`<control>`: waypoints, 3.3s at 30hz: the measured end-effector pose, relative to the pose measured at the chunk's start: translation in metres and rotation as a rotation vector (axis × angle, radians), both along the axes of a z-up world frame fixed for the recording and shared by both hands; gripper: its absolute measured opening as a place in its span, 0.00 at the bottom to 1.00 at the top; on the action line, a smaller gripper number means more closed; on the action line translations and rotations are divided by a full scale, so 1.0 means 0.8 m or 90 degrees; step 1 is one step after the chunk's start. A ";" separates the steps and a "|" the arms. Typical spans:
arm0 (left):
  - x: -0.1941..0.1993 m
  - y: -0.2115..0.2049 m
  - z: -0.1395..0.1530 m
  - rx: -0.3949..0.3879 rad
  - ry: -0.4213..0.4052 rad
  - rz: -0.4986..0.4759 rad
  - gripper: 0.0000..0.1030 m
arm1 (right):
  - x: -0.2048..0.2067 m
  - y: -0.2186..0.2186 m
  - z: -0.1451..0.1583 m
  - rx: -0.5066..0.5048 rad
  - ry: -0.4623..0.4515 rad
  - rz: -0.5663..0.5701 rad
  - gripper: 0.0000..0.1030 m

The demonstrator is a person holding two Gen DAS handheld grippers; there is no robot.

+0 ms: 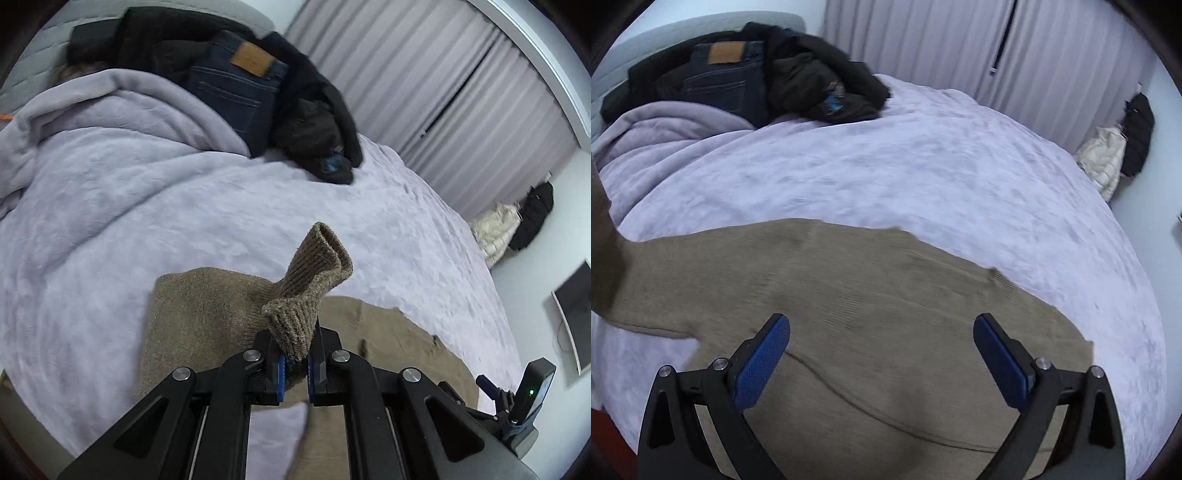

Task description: Fold small clothes

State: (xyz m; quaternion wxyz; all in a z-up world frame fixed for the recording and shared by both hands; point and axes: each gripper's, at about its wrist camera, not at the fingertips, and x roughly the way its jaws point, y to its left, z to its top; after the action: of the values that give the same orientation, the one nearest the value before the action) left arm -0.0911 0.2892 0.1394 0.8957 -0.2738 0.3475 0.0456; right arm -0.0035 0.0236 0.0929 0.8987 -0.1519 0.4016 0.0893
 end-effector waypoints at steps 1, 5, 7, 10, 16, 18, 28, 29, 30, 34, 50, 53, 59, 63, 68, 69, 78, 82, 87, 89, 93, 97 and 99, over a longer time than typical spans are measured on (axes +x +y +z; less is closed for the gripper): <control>0.012 -0.038 0.007 0.014 -0.003 -0.035 0.08 | -0.002 -0.032 0.004 0.006 -0.007 -0.026 0.97; 0.053 -0.171 0.025 0.046 -0.009 -0.152 0.08 | -0.010 -0.144 0.002 0.038 -0.006 -0.117 0.97; 0.071 -0.240 0.026 0.059 -0.010 -0.207 0.08 | -0.017 -0.182 -0.011 0.040 0.009 -0.143 0.97; 0.098 -0.342 0.011 0.078 0.014 -0.290 0.08 | -0.028 -0.221 -0.032 0.043 0.026 -0.167 0.97; 0.134 -0.477 -0.061 0.107 0.092 -0.386 0.08 | -0.049 -0.287 -0.057 0.058 0.045 -0.197 0.97; 0.139 -0.492 -0.085 0.103 0.109 -0.406 0.08 | -0.054 -0.301 -0.063 0.064 0.050 -0.200 0.97; 0.124 -0.438 -0.074 0.075 0.070 -0.369 0.99 | -0.071 -0.333 -0.060 0.162 0.035 -0.168 0.97; 0.118 -0.426 -0.065 0.064 0.042 -0.353 0.99 | -0.071 -0.330 -0.054 0.170 0.028 -0.157 0.97; 0.117 -0.418 -0.060 0.050 0.042 -0.366 0.99 | -0.072 -0.325 -0.050 0.175 0.023 -0.149 0.97; 0.107 -0.377 -0.057 0.095 0.059 -0.333 0.99 | -0.069 -0.306 -0.041 0.201 0.026 -0.109 0.97; 0.090 -0.204 -0.163 0.162 0.167 -0.114 0.99 | 0.014 -0.242 -0.082 0.278 0.145 -0.055 0.36; 0.087 -0.216 -0.158 0.201 0.163 -0.119 0.99 | 0.017 -0.239 -0.083 0.299 0.161 -0.049 0.13; 0.082 -0.194 -0.113 0.142 0.113 -0.103 0.99 | -0.006 -0.253 -0.024 0.306 0.065 -0.055 0.11; 0.099 -0.188 -0.113 0.138 0.122 -0.107 0.99 | -0.005 -0.272 0.004 0.268 0.011 -0.072 0.11; 0.117 -0.183 -0.164 0.132 0.221 -0.111 0.99 | 0.031 -0.278 -0.062 0.145 0.092 -0.125 0.19; 0.112 -0.178 -0.163 0.119 0.212 -0.107 0.99 | 0.031 -0.281 -0.070 0.118 0.091 -0.139 0.27; 0.096 -0.196 -0.124 0.167 0.156 -0.113 0.99 | -0.002 -0.290 -0.032 0.084 -0.011 -0.182 0.41; 0.087 -0.239 -0.128 0.258 0.147 -0.160 0.99 | -0.037 -0.270 -0.023 0.082 -0.021 -0.133 0.71; 0.085 -0.265 -0.154 0.277 0.164 -0.176 0.99 | -0.042 -0.296 -0.044 0.217 0.046 -0.119 0.59; 0.084 -0.265 -0.155 0.271 0.152 -0.168 0.99 | -0.032 -0.305 -0.055 0.284 0.084 -0.108 0.55; 0.083 -0.258 -0.161 0.248 0.144 -0.169 0.99 | -0.017 -0.302 -0.072 0.355 0.106 -0.105 0.54; 0.082 -0.259 -0.163 0.250 0.142 -0.170 0.99 | 0.005 -0.300 -0.080 0.358 0.098 -0.149 0.32; 0.081 -0.258 -0.159 0.245 0.147 -0.169 0.99 | 0.013 -0.300 -0.083 0.325 0.113 -0.180 0.08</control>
State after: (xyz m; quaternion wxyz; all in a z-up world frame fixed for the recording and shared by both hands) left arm -0.0259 0.0832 0.0125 0.8838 -0.0432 0.4653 0.0240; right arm 0.0067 -0.2167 0.0267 0.8726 0.1444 0.4606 0.0742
